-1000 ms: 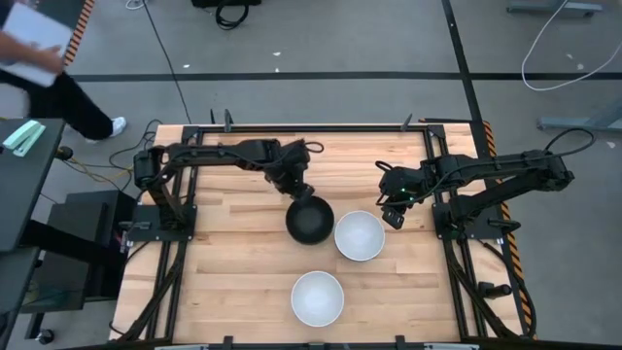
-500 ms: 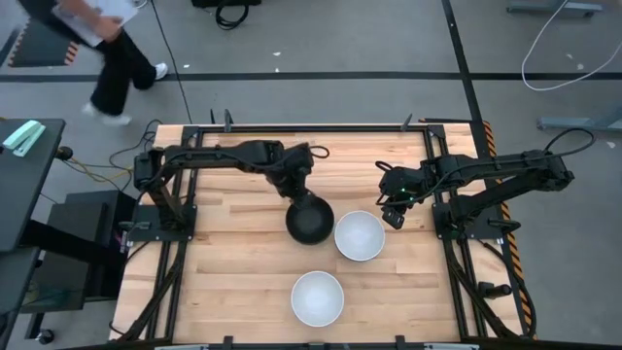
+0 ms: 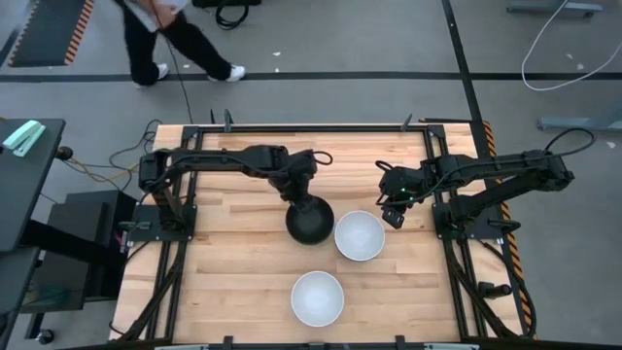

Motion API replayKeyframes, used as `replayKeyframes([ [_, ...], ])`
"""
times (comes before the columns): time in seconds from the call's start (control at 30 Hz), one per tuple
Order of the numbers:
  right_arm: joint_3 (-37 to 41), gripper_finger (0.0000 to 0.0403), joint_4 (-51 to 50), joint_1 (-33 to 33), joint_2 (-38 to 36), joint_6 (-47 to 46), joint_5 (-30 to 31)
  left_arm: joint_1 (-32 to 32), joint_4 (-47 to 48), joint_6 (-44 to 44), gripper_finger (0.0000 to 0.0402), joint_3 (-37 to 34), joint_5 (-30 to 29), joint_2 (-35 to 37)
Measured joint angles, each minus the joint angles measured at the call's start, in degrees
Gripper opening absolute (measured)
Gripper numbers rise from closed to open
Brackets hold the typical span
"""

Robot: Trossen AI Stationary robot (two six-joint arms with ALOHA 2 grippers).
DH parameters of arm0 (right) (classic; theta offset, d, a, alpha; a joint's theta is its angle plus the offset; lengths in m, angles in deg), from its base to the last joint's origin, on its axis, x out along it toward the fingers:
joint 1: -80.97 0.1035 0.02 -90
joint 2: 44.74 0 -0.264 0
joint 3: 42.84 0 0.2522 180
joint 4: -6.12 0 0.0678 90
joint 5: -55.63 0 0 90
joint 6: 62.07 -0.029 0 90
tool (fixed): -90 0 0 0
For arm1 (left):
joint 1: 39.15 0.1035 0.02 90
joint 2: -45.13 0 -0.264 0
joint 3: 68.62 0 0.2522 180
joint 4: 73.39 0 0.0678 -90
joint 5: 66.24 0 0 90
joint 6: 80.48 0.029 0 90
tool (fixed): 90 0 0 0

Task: Nest bowls inside each other
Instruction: Stack the top black bowl on top of the bottom black bowl

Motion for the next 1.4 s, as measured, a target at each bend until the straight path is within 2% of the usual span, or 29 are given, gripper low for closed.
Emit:
replayKeyframes([
  [0.2,0.0,0.0091,0.0,0.0,0.0,-0.2,0.0,0.4,0.6,0.5,0.0007,0.0,0.0,-3.0],
  [0.43,0.0,0.0091,0.0,0.0,0.0,-0.5,0.0,1.4,0.9,0.8,0.0024,0.0,1.5,-4.6],
  [0.7,0.0,0.0091,0.0,0.0,0.0,-0.5,0.0,1.6,0.2,1.3,0.0009,0.0,2.6,-6.0],
  [0.87,0.0,0.0091,0.0,0.0,0.0,-0.5,-0.1,1.6,0.5,1.5,0.0026,0.0,6.9,-6.3],
  [1.1,0.0,0.0091,0.2,0.0,0.0,-0.6,-0.1,1.5,0.5,1.6,0.0006,-0.1,8.3,-7.8],
  [1.4,0.0,0.0091,0.2,0.1,0.0,-0.7,-0.1,2.5,-1.3,1.6,0.0034,0.8,8.2,-7.0],
])
